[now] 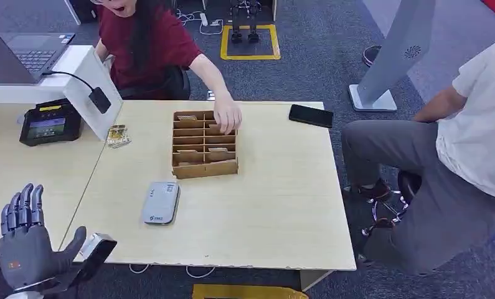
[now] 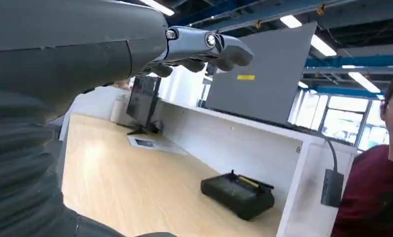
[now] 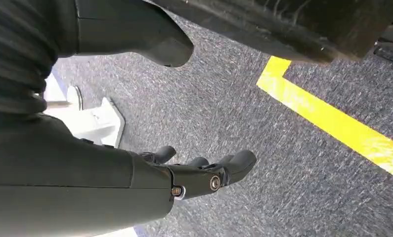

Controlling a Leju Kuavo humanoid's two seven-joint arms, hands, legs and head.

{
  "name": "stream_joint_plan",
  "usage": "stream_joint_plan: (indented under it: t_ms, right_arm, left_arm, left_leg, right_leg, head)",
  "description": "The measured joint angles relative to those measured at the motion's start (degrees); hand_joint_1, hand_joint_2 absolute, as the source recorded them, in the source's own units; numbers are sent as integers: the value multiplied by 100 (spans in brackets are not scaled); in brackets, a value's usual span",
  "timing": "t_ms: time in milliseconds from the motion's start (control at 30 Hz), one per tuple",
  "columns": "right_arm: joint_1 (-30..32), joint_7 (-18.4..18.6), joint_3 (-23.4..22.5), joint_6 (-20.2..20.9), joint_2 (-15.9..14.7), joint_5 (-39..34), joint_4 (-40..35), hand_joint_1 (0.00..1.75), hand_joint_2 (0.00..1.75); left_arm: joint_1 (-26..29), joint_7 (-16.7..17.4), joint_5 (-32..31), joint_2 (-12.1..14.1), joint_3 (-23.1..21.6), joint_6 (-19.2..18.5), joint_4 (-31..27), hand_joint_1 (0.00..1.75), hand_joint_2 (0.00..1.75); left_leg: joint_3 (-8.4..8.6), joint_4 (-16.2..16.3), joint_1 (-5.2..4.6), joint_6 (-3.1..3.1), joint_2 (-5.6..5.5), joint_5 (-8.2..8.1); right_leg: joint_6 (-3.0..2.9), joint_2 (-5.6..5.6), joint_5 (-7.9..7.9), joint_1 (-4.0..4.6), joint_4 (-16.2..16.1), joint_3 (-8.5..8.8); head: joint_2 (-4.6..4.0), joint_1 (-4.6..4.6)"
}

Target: Pass the card to the sensor for recognition and then transmit it.

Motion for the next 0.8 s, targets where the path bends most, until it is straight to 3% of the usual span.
stream_joint_plan:
  t_ms: [67,100,133,167,200,267,300,367,400,433,467,500,533,567,600,633,667,800]
  right_arm:
    - [0,0,-15,7,7,79,-9,0,175]
    - [-1,0,-24,7,15,116,-13,0,175]
    - [-1,0,-39,9,20,134,-17,0,175]
    - [-3,0,-59,18,28,154,-22,0,175]
    - [-3,0,-75,29,33,171,-24,0,0]
    - [-3,2,-144,50,37,199,-35,0,0]
    - [0,13,-171,48,37,252,-46,0,0]
    - [-3,17,-199,44,39,313,-50,0,0]
    - [-2,20,-218,39,48,326,-52,0,0]
    - [-2,22,-238,39,48,352,-55,0,0]
    - [-2,37,-249,35,50,372,-55,0,0]
    - [-3,64,-267,2,52,383,-57,0,0]
    - [0,79,-299,-86,70,425,-72,0,0]
    - [6,79,-310,-217,90,462,-101,0,0]
    - [4,72,-328,-328,116,473,-125,0,0]
    - [-2,5,-376,-430,144,468,-160,0,0]
    - [-6,-76,-418,-487,175,468,-192,0,0]
    - [-21,-405,-559,-599,269,532,-300,0,0]
  left_arm:
    - [-31,0,-134,-44,7,213,-44,0,175]
    - [-49,0,-197,-75,9,314,-68,112,175]
    - [-65,0,-249,-86,9,353,-81,175,175]
    - [-82,0,-300,-101,9,348,-83,175,175]
    - [-92,0,-318,-107,9,304,-83,150,175]
    - [-133,0,-315,-105,9,178,-79,150,175]
    - [-175,4,-315,-105,9,204,-77,0,175]
    - [-247,15,-333,-107,9,241,-77,0,175]
    - [-274,20,-365,-114,7,255,-77,17,175]
    - [-296,53,-416,-120,7,265,-77,45,175]
    - [-311,92,-471,-125,7,270,-79,9,175]
    - [-320,127,-528,-125,7,272,-77,0,175]
    - [-324,231,-580,-127,7,315,-79,0,0]
    - [-329,337,-606,-138,9,426,-79,0,0]
    - [-339,416,-626,-186,31,607,-90,0,175]
    - [-352,466,-659,-243,103,808,-151,21,175]
    - [-361,481,-656,-313,171,869,-228,175,175]
    - [-370,466,-477,-391,291,172,-385,171,175]
  left_leg:
    - [0,0,0,0,0,0]
    - [0,0,0,0,0,0]
    - [0,0,0,0,0,0]
    - [0,0,-1,0,0,0]
    - [0,0,-1,0,0,0]
    - [0,0,0,0,0,0]
    - [0,0,0,0,0,0]
    - [1,0,0,0,0,0]
    - [1,0,0,0,0,0]
    - [1,0,0,0,0,0]
    - [1,0,0,0,0,0]
    - [1,0,0,0,0,0]
    - [0,0,1,0,0,0]
    - [-1,0,1,0,0,0]
    - [-1,0,1,0,0,0]
    - [-1,0,2,0,0,0]
    - [0,0,1,0,0,0]
    - [0,0,1,0,-3,0]
  right_leg:
    - [0,0,0,0,0,0]
    - [0,0,0,0,0,0]
    - [0,0,0,-1,0,0]
    - [0,0,0,-1,0,0]
    - [0,0,0,0,0,0]
    - [0,0,0,0,0,-1]
    - [0,0,0,0,0,-1]
    - [0,0,0,0,0,0]
    - [0,0,0,0,0,0]
    - [0,1,0,0,0,0]
    - [0,1,0,0,0,0]
    - [0,1,0,0,1,0]
    - [0,1,0,0,1,0]
    - [-1,1,0,0,1,0]
    - [-1,1,0,0,2,0]
    - [-1,1,0,0,2,0]
    - [0,1,0,0,2,0]
    - [0,-1,0,0,1,0]
  head:
    - [0,-2]
    - [0,-2]
    - [0,-2]
    - [0,-2]
    - [0,-2]
    - [0,0]
    - [0,-2]
    - [0,-4]
    - [0,-2]
    - [0,-2]
    - [0,-2]
    - [0,-2]
    - [0,-2]
    - [0,-2]
    - [0,-4]
    - [0,-2]
    - [0,-2]
    - [0,-4]
